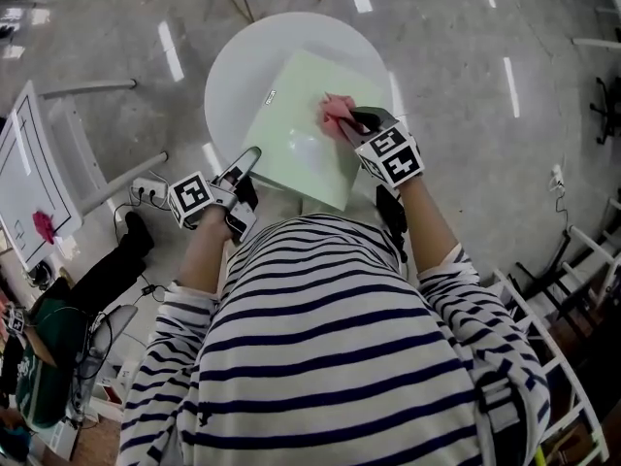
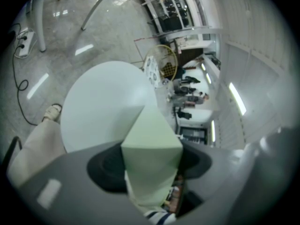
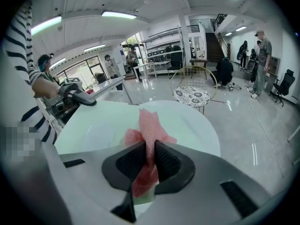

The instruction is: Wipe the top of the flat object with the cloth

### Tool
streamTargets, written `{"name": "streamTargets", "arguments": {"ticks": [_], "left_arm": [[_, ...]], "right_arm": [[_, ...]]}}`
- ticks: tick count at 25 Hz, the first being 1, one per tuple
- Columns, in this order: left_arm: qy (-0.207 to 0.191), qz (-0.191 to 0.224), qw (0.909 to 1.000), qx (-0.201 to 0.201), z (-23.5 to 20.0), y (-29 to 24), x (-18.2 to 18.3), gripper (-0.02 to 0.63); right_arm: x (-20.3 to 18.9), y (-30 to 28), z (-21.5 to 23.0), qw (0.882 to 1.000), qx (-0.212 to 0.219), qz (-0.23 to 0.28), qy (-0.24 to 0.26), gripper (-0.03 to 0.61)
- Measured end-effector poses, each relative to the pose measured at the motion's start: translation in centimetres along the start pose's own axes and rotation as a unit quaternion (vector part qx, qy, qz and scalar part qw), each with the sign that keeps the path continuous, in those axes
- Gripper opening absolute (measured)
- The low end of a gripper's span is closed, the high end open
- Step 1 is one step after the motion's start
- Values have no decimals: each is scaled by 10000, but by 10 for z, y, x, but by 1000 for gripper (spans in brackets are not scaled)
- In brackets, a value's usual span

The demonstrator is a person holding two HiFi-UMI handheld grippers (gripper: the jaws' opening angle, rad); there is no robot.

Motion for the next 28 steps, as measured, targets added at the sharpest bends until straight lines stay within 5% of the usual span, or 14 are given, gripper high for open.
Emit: {"name": "streamTargets", "arguments": {"ticks": [8, 14, 28], "left_arm": [[-40, 53, 10000, -59, 0, -1, 1, 285], [-49, 71, 9999, -56, 0, -1, 1, 285], [-130, 117, 9998, -39, 5, -2, 8, 285]], "right_arm": [[0, 3, -38, 9992, 370, 87, 139, 49], [-12, 8, -23, 9993, 368, 33, 72, 49], [-40, 16, 88, 9925, -959, -19, -761, 49]]}}
Point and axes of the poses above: the fingertips, and each gripper's own axes: y backward along the fingers, z to its right, x out of its top, the point moved 5 cm from there along y, backward along the fingers, and after that the axes turned 13 degrees about x, right-handed, at the moved point
